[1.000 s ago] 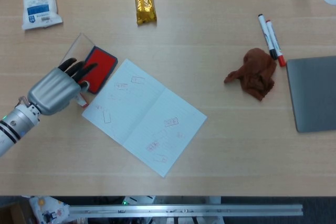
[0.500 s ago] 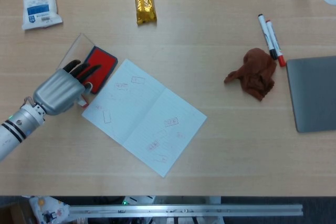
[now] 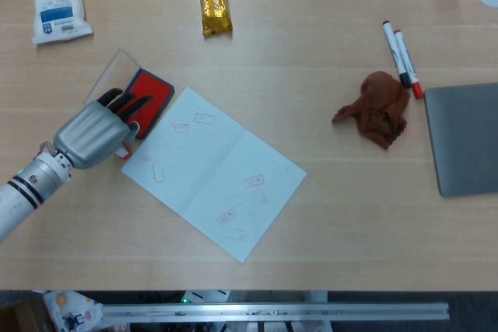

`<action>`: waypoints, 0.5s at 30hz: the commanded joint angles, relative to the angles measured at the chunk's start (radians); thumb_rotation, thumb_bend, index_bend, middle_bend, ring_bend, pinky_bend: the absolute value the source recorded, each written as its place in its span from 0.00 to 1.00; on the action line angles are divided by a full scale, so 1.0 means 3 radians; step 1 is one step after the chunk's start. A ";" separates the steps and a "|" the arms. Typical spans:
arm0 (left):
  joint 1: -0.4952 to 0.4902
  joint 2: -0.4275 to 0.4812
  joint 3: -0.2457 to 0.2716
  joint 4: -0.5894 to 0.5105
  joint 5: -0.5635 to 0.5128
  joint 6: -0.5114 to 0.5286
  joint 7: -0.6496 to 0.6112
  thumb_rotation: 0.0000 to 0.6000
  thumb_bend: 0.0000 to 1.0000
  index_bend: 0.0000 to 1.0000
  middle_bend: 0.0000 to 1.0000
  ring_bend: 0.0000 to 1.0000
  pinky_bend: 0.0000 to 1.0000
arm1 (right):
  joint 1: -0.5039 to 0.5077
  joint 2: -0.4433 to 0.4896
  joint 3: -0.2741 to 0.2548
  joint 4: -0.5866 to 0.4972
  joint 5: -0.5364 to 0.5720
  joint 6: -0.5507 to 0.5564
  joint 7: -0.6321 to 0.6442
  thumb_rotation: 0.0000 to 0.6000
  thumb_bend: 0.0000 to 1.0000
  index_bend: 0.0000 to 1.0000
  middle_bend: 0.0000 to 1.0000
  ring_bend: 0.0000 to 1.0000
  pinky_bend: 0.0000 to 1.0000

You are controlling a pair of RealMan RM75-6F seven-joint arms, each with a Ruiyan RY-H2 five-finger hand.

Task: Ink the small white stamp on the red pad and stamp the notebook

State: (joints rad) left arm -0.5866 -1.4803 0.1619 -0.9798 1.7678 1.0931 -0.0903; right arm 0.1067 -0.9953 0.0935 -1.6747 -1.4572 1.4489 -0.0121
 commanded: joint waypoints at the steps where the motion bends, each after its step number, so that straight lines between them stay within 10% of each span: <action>1: -0.0004 -0.0005 0.0001 0.0003 -0.0010 -0.0007 0.0002 1.00 0.23 0.49 0.06 0.10 0.16 | 0.0000 0.0001 0.0001 -0.0001 -0.0004 0.0003 0.0001 1.00 0.18 0.37 0.41 0.35 0.41; 15: -0.0022 -0.0015 0.0017 -0.0002 -0.0054 -0.0035 -0.0035 1.00 0.25 0.53 0.07 0.10 0.16 | -0.0013 0.0005 -0.0005 -0.0013 -0.0016 0.0022 -0.0007 1.00 0.18 0.37 0.41 0.35 0.41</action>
State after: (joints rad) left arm -0.5930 -1.4847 0.1669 -0.9805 1.7519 1.0828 -0.1006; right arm 0.1029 -0.9938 0.0920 -1.6785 -1.4621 1.4554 -0.0143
